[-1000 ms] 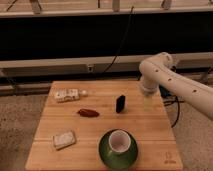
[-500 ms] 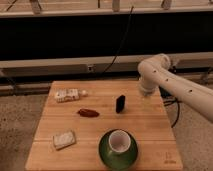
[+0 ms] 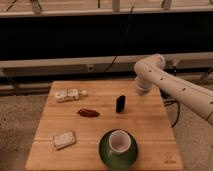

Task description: Knock the eraser over

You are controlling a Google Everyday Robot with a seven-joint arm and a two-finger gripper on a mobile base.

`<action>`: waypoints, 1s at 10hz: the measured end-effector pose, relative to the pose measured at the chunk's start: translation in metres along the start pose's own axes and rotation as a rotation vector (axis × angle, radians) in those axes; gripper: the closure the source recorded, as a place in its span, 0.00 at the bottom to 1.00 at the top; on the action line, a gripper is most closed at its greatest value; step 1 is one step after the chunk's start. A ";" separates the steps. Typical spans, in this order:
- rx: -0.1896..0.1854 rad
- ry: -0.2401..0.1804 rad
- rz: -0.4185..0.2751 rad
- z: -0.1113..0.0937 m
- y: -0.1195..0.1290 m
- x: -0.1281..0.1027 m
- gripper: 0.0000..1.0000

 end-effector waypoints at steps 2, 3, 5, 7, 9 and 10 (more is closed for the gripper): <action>-0.001 -0.009 -0.020 0.004 -0.005 -0.022 0.90; 0.001 -0.014 -0.034 0.005 -0.006 -0.030 0.98; 0.000 -0.024 -0.083 0.006 -0.007 -0.050 1.00; 0.001 -0.029 -0.111 0.008 -0.007 -0.064 1.00; 0.002 -0.037 -0.139 0.011 -0.005 -0.083 1.00; 0.003 -0.035 -0.149 0.013 -0.004 -0.084 1.00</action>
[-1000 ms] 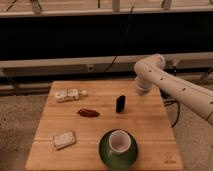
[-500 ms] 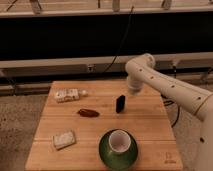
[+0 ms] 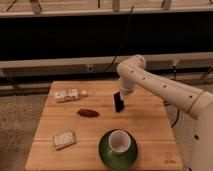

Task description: Knock the eraser over

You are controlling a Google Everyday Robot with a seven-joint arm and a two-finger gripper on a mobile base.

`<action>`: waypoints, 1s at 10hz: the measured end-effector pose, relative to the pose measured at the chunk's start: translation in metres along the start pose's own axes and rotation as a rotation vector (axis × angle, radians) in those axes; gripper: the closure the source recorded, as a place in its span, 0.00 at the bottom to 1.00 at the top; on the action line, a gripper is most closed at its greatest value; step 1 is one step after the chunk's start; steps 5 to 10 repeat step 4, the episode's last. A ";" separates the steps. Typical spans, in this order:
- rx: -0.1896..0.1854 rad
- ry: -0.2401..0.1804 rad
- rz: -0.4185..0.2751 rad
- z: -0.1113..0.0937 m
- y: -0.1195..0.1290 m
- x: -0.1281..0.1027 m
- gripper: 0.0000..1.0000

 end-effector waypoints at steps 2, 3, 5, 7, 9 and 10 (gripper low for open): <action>0.000 -0.007 -0.027 0.000 -0.001 -0.012 1.00; 0.003 -0.011 -0.033 0.000 -0.006 -0.017 1.00; 0.007 -0.014 -0.039 0.001 -0.014 -0.022 1.00; 0.007 -0.014 -0.039 0.001 -0.014 -0.022 1.00; 0.007 -0.014 -0.039 0.001 -0.014 -0.022 1.00; 0.007 -0.014 -0.039 0.001 -0.014 -0.022 1.00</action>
